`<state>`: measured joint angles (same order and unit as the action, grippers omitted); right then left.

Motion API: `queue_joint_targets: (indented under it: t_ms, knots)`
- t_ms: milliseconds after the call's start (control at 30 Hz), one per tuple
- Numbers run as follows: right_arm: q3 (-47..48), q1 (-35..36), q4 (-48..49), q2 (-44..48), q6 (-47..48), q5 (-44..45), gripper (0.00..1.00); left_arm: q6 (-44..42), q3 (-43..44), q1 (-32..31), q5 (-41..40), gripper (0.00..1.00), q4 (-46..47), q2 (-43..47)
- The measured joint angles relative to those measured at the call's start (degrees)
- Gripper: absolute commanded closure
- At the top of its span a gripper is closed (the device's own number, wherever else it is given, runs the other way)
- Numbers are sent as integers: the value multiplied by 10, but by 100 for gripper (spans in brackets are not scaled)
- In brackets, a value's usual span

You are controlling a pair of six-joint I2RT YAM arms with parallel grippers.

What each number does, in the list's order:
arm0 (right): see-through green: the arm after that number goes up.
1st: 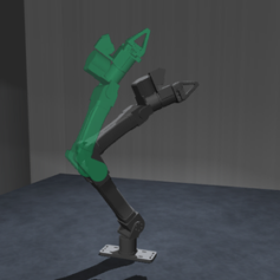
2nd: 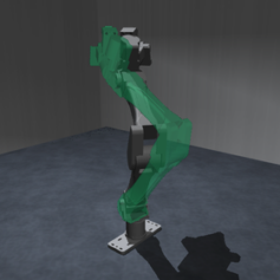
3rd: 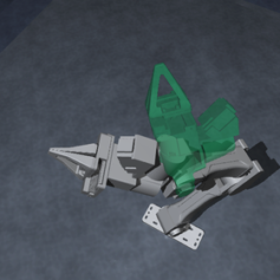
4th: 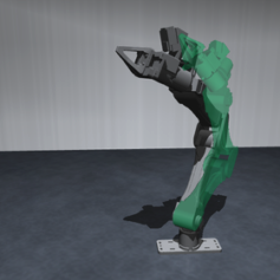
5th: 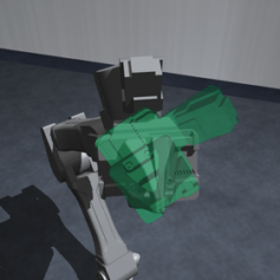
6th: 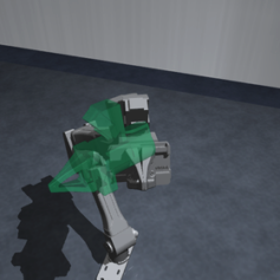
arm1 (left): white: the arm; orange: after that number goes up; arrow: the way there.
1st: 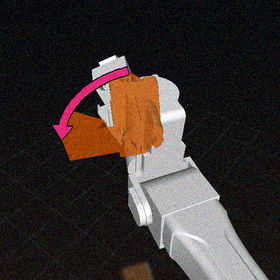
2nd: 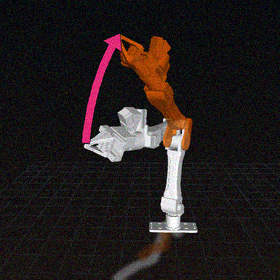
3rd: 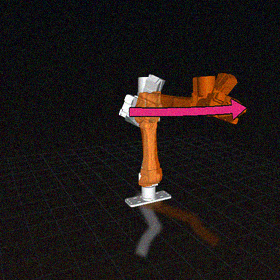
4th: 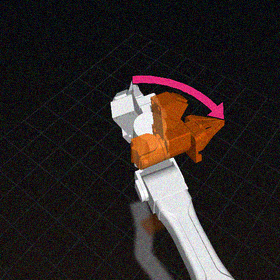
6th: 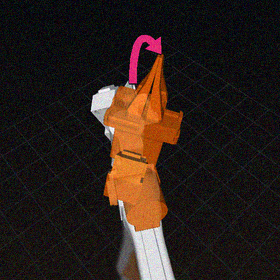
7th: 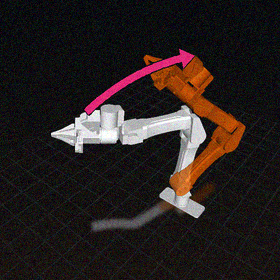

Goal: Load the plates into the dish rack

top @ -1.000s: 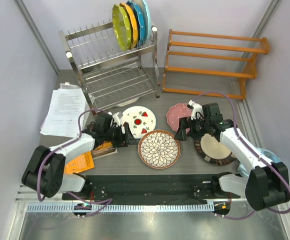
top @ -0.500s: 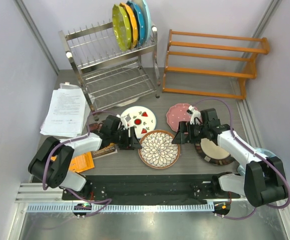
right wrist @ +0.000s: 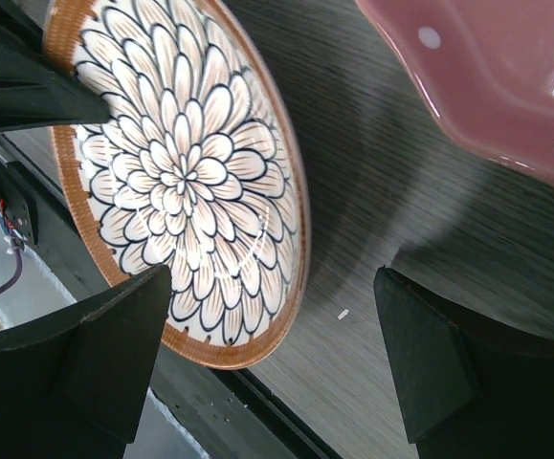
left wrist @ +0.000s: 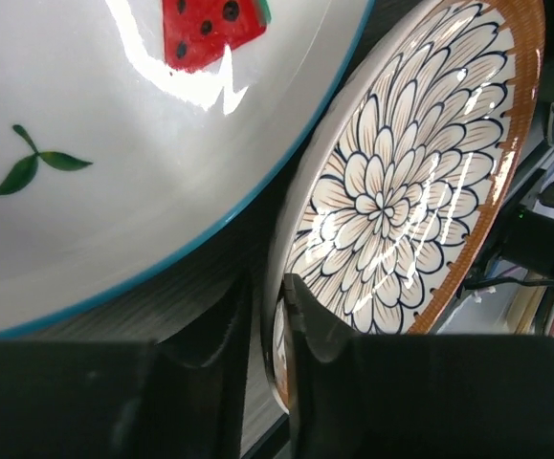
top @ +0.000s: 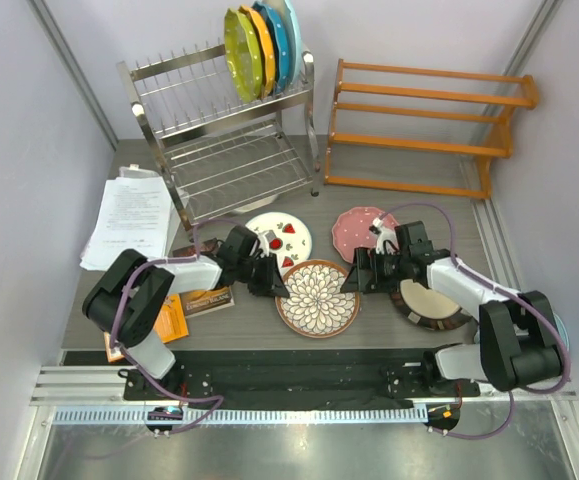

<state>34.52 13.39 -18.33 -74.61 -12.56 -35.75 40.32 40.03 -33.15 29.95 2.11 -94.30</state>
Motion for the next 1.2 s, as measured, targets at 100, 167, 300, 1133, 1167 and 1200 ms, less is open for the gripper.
queue_joint_targets:
  t_ms: [100, 167, 300, 1133, 1167, 1200]
  knots:
    - [0, 0, 5, -37, 1, -9, 10, 0, 0, -1, 3, 99, 2, -1]
    - [4, -1, 9, -57, 2, -29, 11, 2, -6, 0, 7, 100, 9, 4]
    - [16, -1, 23, -92, 4, -66, 15, 0, -33, 2, 11, 100, 25, 26]
    - [78, 27, 28, -240, 61, -141, 90, -37, -26, 20, 49, 100, 23, 5]
    - [79, 27, 28, -241, 64, -138, 95, -39, -25, 21, 49, 100, 22, 5]
    - [80, 28, 27, -241, 70, -136, 98, -40, -25, 21, 48, 100, 21, 5]
